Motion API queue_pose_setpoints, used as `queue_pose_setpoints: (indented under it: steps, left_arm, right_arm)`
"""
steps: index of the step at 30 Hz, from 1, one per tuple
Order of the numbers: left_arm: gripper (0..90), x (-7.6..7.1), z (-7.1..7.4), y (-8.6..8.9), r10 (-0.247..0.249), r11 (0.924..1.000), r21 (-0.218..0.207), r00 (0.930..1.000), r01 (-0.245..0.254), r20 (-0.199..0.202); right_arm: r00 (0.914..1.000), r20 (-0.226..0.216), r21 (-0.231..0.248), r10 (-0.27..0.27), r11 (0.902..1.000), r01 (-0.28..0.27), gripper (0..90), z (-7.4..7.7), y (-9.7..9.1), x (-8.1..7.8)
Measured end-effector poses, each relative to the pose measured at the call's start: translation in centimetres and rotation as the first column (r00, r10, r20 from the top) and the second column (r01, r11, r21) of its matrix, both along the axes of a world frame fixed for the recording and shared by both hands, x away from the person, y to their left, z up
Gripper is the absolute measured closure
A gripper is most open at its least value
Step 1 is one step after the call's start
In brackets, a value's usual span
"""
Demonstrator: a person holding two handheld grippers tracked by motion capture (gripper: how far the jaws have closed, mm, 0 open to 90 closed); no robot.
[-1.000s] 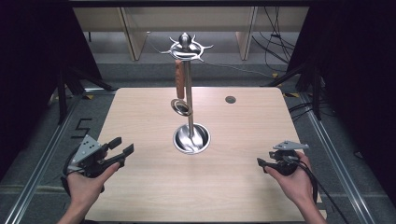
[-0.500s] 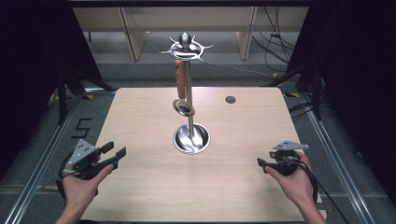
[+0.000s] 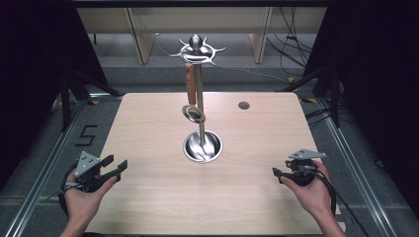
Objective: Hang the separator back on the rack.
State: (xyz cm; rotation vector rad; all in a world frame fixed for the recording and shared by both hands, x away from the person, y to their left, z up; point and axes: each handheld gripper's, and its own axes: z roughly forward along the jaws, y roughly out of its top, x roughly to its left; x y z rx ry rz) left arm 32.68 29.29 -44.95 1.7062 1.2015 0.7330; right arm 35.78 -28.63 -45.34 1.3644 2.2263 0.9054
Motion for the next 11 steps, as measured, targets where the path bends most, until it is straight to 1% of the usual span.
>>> queue_pose_setpoints:
  steps: [1,5,6,7,8,9,10,11]
  left_arm:
    - [42.7,0.08,-0.1,-0.06,-0.009,0.9999,0.008,0.9999,0.009,-0.007]
    - [42.7,0.1,-0.13,0.02,0.001,1.0,0.004,1.0,-0.001,-0.008]
    - [42.7,0.1,-0.15,0.05,0.002,1.0,0.002,0.9999,-0.002,-0.011]
    - [42.7,0.11,-0.17,0.06,0.002,1.0,0.005,0.9999,-0.002,-0.013]
    - [42.7,0.12,-0.2,0.05,-0.001,1.0,0.008,0.9999,0.001,-0.015]
    - [42.7,0.16,-0.24,0.02,-0.006,1.0,0.006,0.9999,0.006,-0.016]
    - [42.7,0.16,-0.22,-0.02,-0.005,0.9999,0.012,0.9999,0.006,-0.016]
    - [42.7,0.17,-0.24,-0.05,-0.006,0.9999,0.011,0.9998,0.007,-0.018]
  right_arm:
    - [0.9998,0.016,-0.025,0.015,0.9996,-0.015,41.8,-0.11,-0.26,0.08]
    - [0.9999,0.013,-0.023,0.008,0.9997,-0.008,41.8,-0.15,-0.24,0.03]
    - [1.0,0.0,-0.016,-0.002,0.9999,0.002,41.8,-0.09,-0.14,-0.06]
    - [0.9999,-0.014,0.005,-0.007,1.0,0.008,41.8,-0.1,-0.01,-0.07]
    - [0.9999,0.005,-0.017,0.011,0.9998,-0.011,41.8,-0.24,-0.14,0.04]
    - [0.9999,0.006,-0.013,0.009,0.9999,-0.009,41.8,-0.26,-0.08,0.04]
    - [1.0,-0.004,-0.003,0.006,1.0,-0.006,41.8,-0.23,-0.05,0.11]
    - [0.9999,0.009,-0.014,0.006,0.9999,-0.005,41.8,-0.2,-0.03,0.1]
